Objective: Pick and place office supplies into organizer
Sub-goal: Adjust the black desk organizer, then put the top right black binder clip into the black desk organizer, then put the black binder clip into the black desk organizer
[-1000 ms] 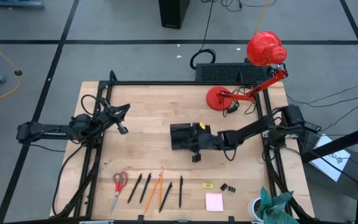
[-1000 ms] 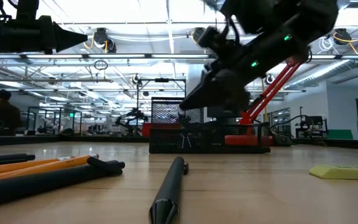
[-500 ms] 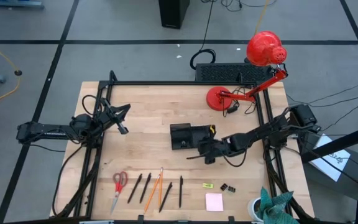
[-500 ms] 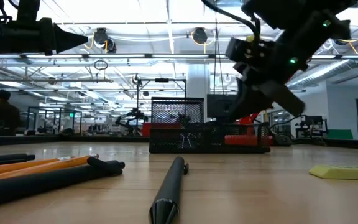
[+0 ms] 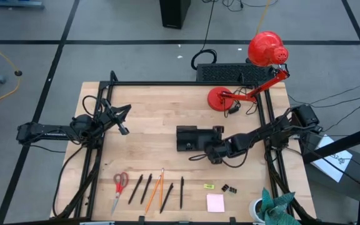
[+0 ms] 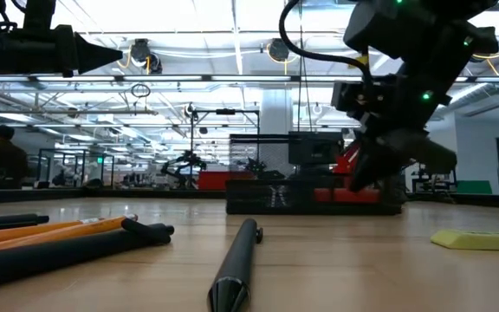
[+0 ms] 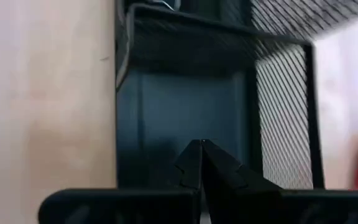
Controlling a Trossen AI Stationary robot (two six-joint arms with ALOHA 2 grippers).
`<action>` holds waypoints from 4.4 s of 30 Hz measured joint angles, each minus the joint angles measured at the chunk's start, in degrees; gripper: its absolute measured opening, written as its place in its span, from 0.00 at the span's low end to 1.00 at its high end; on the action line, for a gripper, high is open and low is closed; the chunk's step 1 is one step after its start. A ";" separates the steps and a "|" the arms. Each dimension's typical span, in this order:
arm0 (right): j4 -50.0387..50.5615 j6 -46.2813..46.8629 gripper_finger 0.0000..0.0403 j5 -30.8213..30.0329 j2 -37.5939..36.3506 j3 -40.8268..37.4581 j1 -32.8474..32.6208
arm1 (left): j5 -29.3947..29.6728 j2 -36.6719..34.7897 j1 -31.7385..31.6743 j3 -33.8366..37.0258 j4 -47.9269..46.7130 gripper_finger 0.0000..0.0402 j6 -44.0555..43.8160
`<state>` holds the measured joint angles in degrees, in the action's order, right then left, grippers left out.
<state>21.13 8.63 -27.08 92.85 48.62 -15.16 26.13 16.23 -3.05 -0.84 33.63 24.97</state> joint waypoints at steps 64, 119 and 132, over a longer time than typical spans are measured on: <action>20.95 38.09 0.54 22.95 1.06 20.69 -29.50 | -0.59 0.00 0.02 0.02 -0.90 0.08 -3.60; 8.63 58.16 0.14 26.90 1.12 5.11 -32.22 | -0.68 -0.02 0.00 0.02 -2.58 0.08 -5.64; 6.39 60.26 0.37 25.87 1.17 5.09 -32.22 | -0.68 -0.02 0.00 0.02 -2.60 0.08 -5.65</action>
<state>27.52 68.89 -1.21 94.02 53.71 -47.37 25.45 16.21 -3.05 -0.82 31.03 19.32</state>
